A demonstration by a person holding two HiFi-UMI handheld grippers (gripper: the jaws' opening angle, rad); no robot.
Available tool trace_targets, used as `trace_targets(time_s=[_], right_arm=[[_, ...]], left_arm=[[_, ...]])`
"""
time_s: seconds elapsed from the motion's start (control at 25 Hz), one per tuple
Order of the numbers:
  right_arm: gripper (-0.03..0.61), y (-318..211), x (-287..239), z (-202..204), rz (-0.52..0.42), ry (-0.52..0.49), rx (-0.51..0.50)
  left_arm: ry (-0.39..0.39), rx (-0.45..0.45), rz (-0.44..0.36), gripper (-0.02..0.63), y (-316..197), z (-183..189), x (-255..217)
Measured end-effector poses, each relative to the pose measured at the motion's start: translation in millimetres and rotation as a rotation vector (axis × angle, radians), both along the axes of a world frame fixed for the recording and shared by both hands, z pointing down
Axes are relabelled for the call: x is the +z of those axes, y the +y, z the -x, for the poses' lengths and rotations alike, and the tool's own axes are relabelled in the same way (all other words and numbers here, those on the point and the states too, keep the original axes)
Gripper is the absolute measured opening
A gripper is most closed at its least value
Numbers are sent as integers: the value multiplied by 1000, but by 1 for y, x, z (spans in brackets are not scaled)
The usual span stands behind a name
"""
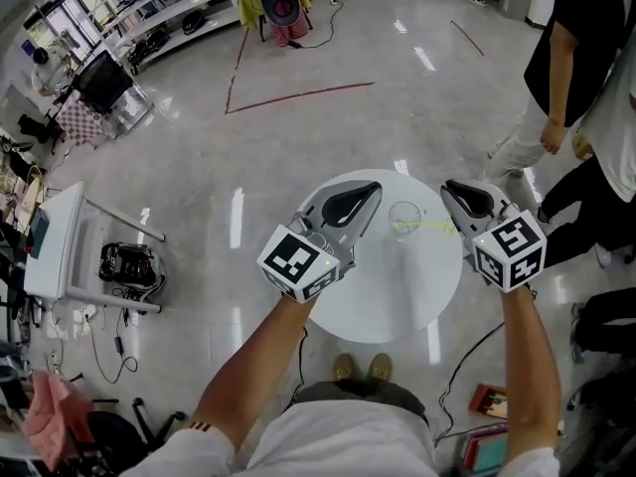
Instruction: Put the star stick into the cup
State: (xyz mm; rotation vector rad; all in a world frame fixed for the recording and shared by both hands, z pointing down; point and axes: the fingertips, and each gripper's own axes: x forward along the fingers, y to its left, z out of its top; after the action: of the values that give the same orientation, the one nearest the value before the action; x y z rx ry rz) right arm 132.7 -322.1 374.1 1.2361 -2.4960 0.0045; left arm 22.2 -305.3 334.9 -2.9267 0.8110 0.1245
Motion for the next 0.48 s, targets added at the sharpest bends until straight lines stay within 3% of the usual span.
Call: trace_targets(time_s=[0.48], right_arm=[[20, 39, -58, 24, -132, -82, -42]], left_arm=[[37, 16, -47, 15, 29, -2, -34]])
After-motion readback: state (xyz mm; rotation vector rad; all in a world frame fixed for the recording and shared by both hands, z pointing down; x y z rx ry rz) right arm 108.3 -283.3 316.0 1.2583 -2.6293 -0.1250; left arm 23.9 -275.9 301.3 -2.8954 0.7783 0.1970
